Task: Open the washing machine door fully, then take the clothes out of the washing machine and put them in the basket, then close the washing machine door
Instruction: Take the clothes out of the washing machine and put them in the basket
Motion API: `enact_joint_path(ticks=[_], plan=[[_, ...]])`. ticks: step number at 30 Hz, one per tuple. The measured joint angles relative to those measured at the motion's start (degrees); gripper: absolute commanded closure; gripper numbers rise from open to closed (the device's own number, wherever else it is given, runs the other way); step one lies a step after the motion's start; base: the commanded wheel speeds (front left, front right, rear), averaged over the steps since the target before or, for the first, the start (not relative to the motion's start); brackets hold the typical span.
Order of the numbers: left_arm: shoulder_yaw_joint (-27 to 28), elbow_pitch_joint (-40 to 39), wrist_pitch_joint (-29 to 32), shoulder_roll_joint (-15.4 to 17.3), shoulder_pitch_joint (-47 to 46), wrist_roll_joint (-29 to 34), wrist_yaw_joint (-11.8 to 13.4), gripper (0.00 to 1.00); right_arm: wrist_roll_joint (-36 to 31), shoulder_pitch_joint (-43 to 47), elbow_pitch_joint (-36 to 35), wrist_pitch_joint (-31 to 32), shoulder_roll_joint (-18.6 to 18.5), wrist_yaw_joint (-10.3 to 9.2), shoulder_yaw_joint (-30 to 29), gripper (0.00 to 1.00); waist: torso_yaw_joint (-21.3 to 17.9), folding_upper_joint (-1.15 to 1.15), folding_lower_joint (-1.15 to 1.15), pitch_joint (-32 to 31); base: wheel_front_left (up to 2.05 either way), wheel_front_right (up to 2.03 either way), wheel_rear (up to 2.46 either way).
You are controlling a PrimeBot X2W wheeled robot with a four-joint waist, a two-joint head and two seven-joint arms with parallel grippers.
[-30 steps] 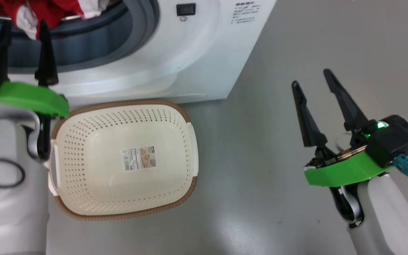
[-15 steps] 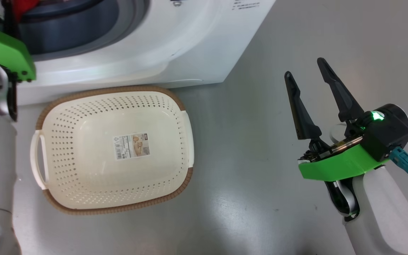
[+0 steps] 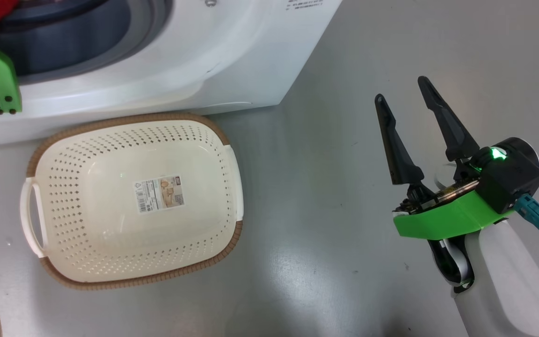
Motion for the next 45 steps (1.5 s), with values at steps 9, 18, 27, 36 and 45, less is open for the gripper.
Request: enact_joint_path(ticks=[9,18,27,36,45], plan=[[-0.18,1.0,-4.58,-0.62,-0.19,-1.08,-0.01,1.0,0.0,0.01,0.19,0.0,0.07,0.0,-0.14,0.0,0.54,0.0,0.0,-0.82,0.0,0.0,0.0],[1.57,-2.02,-8.58,-1.93,2.88,-4.55,-0.09,1.0,0.42,0.21,0.73,0.0,0.09,0.0,-0.2,0.0,1.44,0.0,0.0,-3.46,0.0,0.0,0.0],[4.01,-17.94,-8.66,-2.65,13.25,-7.8,-1.16,1.0,0.43,0.65,1.42,0.0,0.09,0.0,-0.32,0.0,2.55,0.0,0.0,-7.21,0.0,0.0,0.0],[6.25,-28.32,-8.66,-4.37,25.25,-9.96,-2.04,1.0,0.93,2.99,2.12,0.0,0.11,0.0,-0.22,0.0,3.28,0.0,0.0,-11.79,0.0,0.0,0.0],[7.72,-37.38,-8.66,-5.77,34.29,-11.98,-2.15,1.0,1.37,5.21,2.43,0.0,0.11,0.0,0.03,0.0,3.66,0.0,0.0,-16.03,0.0,0.0,0.0]])
